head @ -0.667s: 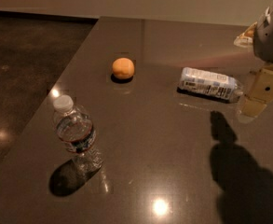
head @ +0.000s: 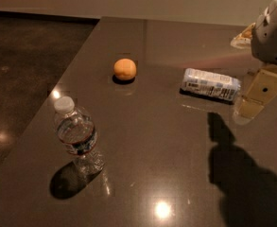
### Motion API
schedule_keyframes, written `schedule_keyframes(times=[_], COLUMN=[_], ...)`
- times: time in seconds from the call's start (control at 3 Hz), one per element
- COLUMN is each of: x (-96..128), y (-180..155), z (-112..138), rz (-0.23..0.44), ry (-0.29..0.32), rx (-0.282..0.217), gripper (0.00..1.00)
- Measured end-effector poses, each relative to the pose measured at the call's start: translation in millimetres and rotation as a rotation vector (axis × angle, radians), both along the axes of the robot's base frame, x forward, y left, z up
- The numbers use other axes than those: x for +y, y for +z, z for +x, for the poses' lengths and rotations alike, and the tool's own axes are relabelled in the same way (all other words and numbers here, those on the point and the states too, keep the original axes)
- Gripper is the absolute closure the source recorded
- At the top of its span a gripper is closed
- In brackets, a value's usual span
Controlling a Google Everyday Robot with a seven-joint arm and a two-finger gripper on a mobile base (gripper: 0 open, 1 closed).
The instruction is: Knock water bottle over
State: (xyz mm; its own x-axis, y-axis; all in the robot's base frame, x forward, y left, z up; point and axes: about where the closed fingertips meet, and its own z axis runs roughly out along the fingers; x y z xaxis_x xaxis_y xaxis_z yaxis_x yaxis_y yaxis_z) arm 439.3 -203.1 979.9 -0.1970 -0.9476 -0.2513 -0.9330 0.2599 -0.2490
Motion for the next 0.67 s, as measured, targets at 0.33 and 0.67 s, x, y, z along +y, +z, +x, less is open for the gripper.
schedule_keyframes(times=[0.33,0.67], x=[23.6,55.7], y=[-2.0,-11.0], z=[-3.7,-15.6], rz=[0.104,0.217], ry=[0.047,0.122], rx=[0.011,0.039], gripper=[0.0,0.0])
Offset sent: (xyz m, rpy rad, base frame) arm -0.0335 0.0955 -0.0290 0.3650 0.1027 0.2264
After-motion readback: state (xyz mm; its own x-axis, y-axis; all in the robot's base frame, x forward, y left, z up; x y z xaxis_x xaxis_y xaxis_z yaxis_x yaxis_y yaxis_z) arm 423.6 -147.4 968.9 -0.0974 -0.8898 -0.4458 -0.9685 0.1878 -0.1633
